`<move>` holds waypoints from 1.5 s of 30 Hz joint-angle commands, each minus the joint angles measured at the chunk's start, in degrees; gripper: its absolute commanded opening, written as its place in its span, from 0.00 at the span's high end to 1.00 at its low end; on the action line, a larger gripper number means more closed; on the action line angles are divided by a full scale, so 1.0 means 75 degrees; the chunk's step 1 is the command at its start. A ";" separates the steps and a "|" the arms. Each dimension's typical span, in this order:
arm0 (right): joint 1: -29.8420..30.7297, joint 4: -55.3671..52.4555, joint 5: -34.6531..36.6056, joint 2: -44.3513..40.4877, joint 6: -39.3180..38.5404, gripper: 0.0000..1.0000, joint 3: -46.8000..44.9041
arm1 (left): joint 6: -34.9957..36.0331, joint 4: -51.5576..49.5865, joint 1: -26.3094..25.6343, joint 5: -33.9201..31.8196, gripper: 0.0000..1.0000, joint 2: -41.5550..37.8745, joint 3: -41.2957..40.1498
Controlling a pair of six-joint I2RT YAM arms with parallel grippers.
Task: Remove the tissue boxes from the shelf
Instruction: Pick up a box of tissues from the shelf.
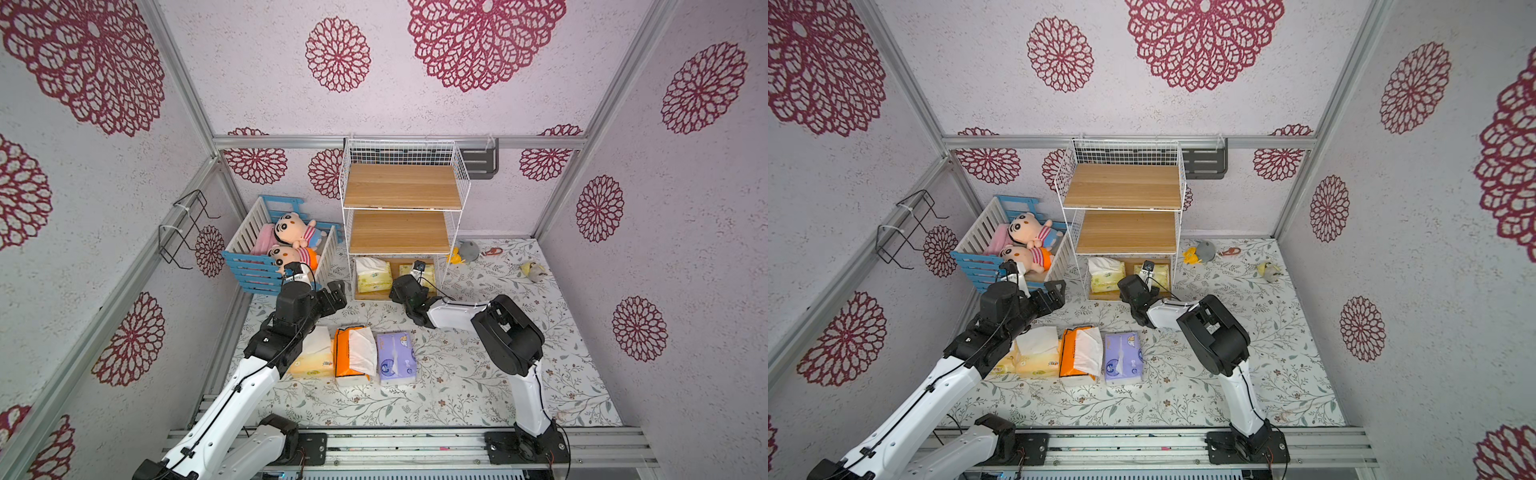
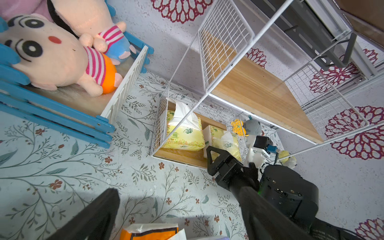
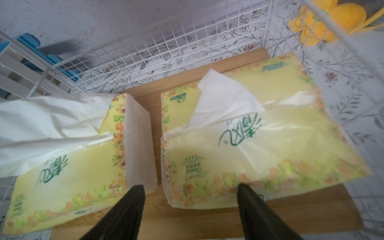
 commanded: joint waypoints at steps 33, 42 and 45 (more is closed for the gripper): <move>-0.0039 0.0099 -0.0400 -0.2055 -0.1803 1.00 -0.1844 | -0.0151 -0.0672 0.0067 -0.0133 0.03 -0.0608 0.0052; -0.0026 -0.0816 -0.0658 -0.3654 -0.2339 1.00 -0.3092 | -0.0385 -0.0840 0.0066 0.0062 0.03 -0.0773 0.0246; 0.0007 -0.1149 -0.0724 -0.4206 -0.2014 1.00 -0.3650 | -0.0492 -0.0855 0.0062 0.0051 0.03 -0.0815 0.0326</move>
